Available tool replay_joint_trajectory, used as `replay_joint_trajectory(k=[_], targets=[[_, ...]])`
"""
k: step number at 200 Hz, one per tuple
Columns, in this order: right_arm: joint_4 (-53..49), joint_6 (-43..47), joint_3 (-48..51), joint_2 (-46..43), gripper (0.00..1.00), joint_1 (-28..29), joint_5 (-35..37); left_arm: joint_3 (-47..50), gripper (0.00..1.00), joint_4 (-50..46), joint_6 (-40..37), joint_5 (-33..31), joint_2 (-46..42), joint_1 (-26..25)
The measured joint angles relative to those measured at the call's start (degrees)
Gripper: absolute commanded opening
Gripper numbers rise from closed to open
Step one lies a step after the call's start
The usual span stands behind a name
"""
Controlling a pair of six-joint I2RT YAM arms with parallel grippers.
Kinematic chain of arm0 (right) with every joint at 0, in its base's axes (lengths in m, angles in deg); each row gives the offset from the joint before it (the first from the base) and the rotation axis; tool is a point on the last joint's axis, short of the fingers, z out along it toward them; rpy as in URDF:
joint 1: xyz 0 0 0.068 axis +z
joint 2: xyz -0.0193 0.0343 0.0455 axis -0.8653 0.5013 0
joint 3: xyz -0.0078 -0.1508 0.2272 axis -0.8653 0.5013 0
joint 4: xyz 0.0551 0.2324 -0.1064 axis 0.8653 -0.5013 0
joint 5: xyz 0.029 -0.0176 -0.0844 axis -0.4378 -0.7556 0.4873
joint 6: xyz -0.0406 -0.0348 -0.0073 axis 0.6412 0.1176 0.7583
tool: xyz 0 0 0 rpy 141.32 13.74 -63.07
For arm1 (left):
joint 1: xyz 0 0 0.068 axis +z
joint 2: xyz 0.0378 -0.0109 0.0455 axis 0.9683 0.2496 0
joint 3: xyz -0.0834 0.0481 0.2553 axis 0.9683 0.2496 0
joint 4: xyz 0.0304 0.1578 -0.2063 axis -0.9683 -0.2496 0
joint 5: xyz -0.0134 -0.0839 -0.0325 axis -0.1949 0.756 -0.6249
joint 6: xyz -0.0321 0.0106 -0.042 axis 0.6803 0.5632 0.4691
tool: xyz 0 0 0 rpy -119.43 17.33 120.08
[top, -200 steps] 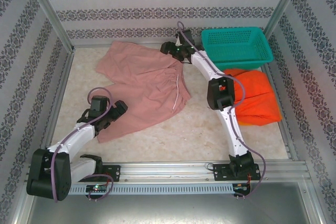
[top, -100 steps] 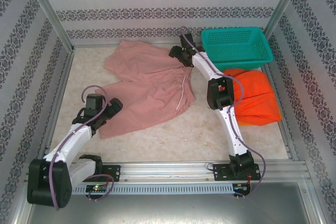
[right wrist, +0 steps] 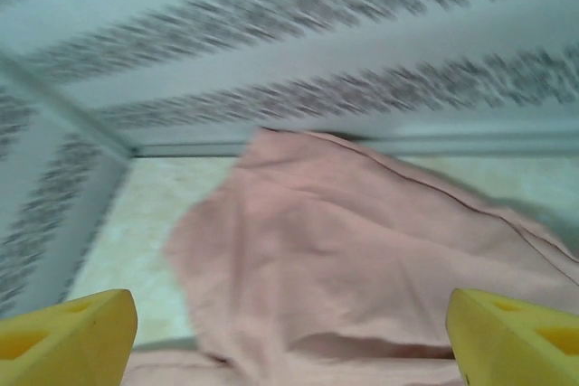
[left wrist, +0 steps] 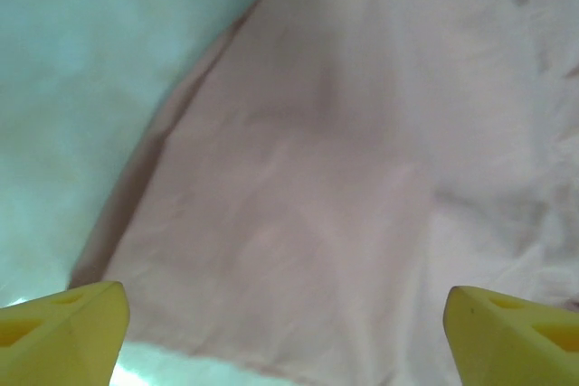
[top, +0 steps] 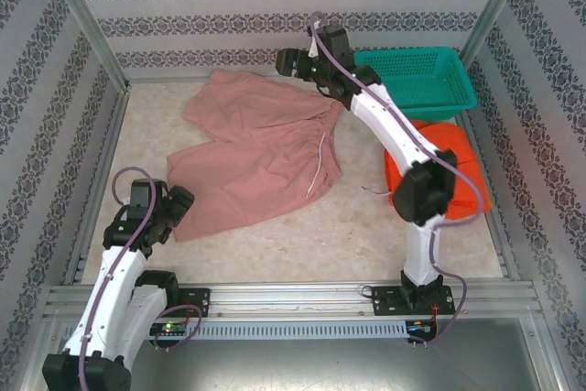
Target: Fold and stack the shorts
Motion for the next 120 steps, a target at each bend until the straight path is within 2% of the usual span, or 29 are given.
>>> replay_joint_trajectory(k=[34,45,62,87,120], targets=[[6.78,5.79,17.55,-17.73,0.91,1.27,-1.81,0.57,0.83,-6.34,5.38,0.66,-1.16,0.00],[8.28,6.99,23.41,-21.75,0.95,0.72,-2.12,0.96,0.82,-7.06,6.78,1.01,-1.11,0.00],[10.45,8.48,33.20,-26.93,0.97,-0.20,-2.60,2.14,0.77,-7.67,8.46,1.53,-0.55,0.00],[11.65,8.63,45.40,-32.96,0.98,-2.47,-3.52,3.85,0.75,-8.07,10.21,1.86,0.96,0.00],[12.79,8.20,54.14,-39.69,0.97,-6.36,-5.29,6.91,0.68,-6.47,12.20,2.64,2.91,0.00]])
